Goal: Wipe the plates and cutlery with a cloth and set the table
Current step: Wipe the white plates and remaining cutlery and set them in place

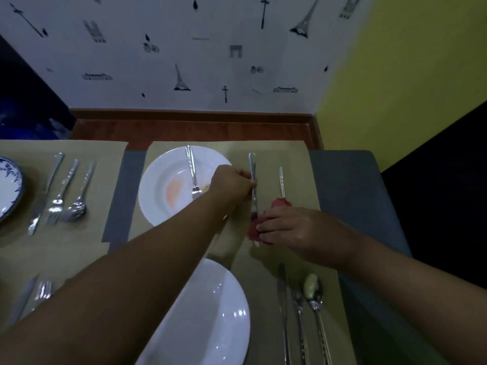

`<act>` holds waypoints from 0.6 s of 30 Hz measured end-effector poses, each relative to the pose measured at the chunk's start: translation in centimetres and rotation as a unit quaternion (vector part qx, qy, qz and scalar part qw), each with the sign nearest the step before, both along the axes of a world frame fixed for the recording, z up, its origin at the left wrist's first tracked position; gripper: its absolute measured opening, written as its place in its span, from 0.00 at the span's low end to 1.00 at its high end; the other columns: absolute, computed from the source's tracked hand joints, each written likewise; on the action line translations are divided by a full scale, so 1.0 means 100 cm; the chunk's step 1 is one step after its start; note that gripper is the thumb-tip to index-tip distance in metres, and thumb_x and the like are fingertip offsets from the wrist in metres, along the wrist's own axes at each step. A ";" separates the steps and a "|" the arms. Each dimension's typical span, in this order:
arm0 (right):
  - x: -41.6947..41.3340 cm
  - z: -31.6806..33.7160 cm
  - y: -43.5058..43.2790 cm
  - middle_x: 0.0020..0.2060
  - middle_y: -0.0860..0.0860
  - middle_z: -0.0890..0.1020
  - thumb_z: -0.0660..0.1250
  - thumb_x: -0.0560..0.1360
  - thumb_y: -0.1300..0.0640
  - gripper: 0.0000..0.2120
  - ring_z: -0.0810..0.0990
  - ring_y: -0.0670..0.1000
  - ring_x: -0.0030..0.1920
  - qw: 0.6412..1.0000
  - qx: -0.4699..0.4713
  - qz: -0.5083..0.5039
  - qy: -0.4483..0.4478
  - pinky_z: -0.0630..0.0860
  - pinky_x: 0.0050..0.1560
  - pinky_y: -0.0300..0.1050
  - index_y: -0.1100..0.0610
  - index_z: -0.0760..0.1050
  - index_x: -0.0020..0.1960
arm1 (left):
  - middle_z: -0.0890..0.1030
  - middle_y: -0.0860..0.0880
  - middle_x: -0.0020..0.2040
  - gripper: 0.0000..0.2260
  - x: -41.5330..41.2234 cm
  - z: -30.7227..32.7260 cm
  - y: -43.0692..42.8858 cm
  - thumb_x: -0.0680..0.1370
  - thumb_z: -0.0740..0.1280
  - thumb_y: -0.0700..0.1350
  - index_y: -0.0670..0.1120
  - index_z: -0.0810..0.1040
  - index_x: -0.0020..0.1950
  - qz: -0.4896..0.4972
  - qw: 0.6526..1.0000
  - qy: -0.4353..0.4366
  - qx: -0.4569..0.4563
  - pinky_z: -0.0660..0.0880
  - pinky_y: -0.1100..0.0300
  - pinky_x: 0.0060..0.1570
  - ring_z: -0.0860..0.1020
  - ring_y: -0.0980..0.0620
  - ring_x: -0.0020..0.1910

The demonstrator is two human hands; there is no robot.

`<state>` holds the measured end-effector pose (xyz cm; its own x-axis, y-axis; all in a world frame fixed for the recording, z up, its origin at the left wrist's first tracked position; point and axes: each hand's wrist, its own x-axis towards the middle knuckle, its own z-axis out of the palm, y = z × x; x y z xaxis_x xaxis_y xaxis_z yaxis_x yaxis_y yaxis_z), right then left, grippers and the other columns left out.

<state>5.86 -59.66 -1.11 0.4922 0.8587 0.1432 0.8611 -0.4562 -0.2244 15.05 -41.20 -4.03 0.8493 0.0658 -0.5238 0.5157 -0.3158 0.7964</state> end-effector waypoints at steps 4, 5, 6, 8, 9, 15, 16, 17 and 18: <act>0.003 -0.009 -0.026 0.61 0.55 0.80 0.66 0.77 0.65 0.13 0.75 0.55 0.66 1.000 0.011 0.012 0.010 0.71 0.66 0.47 0.60 0.80 0.60 | 0.86 0.44 0.48 0.09 0.003 -0.019 -0.027 0.76 0.72 0.37 0.40 0.85 0.56 -0.048 0.994 -0.038 0.095 0.83 0.55 0.50 0.84 0.47 0.44; 0.003 -0.011 -0.032 0.61 0.56 0.80 0.67 0.76 0.66 0.13 0.75 0.55 0.66 1.000 0.014 0.014 0.017 0.72 0.65 0.48 0.60 0.80 0.60 | 0.86 0.44 0.48 0.09 0.003 -0.022 -0.032 0.77 0.71 0.37 0.41 0.85 0.56 -0.058 0.991 -0.043 0.114 0.81 0.56 0.51 0.84 0.47 0.45; 0.004 -0.012 -0.037 0.61 0.56 0.80 0.69 0.75 0.66 0.13 0.75 0.55 0.65 1.000 0.016 0.014 0.022 0.73 0.64 0.49 0.60 0.80 0.59 | 0.86 0.44 0.48 0.09 0.002 -0.026 -0.036 0.76 0.71 0.37 0.41 0.86 0.55 -0.072 0.987 -0.049 0.134 0.80 0.58 0.50 0.83 0.48 0.45; 0.004 -0.013 -0.045 0.60 0.55 0.81 0.72 0.73 0.66 0.15 0.76 0.55 0.64 1.000 0.017 0.014 0.021 0.74 0.63 0.50 0.60 0.81 0.59 | 0.86 0.45 0.47 0.08 0.000 -0.033 -0.042 0.74 0.71 0.37 0.41 0.87 0.52 -0.093 0.979 -0.061 0.172 0.79 0.59 0.49 0.83 0.47 0.45; 0.004 -0.014 -0.048 0.60 0.55 0.81 0.73 0.72 0.66 0.15 0.77 0.55 0.64 1.000 0.018 0.017 0.017 0.75 0.63 0.51 0.60 0.81 0.58 | 0.86 0.44 0.46 0.07 0.000 -0.036 -0.045 0.74 0.72 0.37 0.41 0.87 0.50 -0.094 0.976 -0.065 0.186 0.80 0.58 0.49 0.83 0.47 0.44; 0.008 -0.018 -0.061 0.60 0.55 0.81 0.72 0.72 0.68 0.16 0.76 0.56 0.64 0.999 0.026 0.033 0.013 0.75 0.63 0.52 0.60 0.80 0.59 | 0.86 0.41 0.48 0.09 -0.008 -0.036 -0.051 0.74 0.70 0.33 0.39 0.85 0.52 -0.053 0.967 -0.116 0.222 0.74 0.62 0.44 0.83 0.43 0.47; 0.009 -0.017 -0.062 0.60 0.55 0.81 0.73 0.72 0.67 0.17 0.76 0.56 0.64 0.999 0.024 0.034 0.015 0.75 0.62 0.52 0.60 0.80 0.60 | 0.85 0.41 0.51 0.11 -0.012 -0.034 -0.052 0.74 0.71 0.34 0.38 0.84 0.56 -0.051 0.964 -0.128 0.228 0.72 0.62 0.46 0.83 0.43 0.50; 0.009 -0.016 -0.063 0.61 0.55 0.80 0.73 0.72 0.67 0.17 0.76 0.56 0.65 0.999 0.023 0.034 0.019 0.75 0.62 0.52 0.60 0.80 0.60 | 0.85 0.41 0.54 0.14 -0.016 -0.033 -0.051 0.75 0.71 0.34 0.39 0.83 0.60 -0.062 0.960 -0.143 0.234 0.73 0.61 0.48 0.83 0.42 0.52; 0.009 -0.015 -0.063 0.61 0.55 0.80 0.73 0.72 0.67 0.18 0.76 0.56 0.65 0.999 0.024 0.034 0.023 0.76 0.62 0.53 0.60 0.80 0.60 | 0.84 0.41 0.58 0.16 -0.021 -0.034 -0.050 0.76 0.71 0.35 0.39 0.81 0.64 -0.093 0.953 -0.160 0.241 0.75 0.60 0.51 0.83 0.43 0.54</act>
<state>6.75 -66.01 -2.65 0.4395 0.8833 0.1631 0.8782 -0.3844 -0.2846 12.99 -46.15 -7.41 0.9807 0.0660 -0.1839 0.1708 -0.7470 0.6425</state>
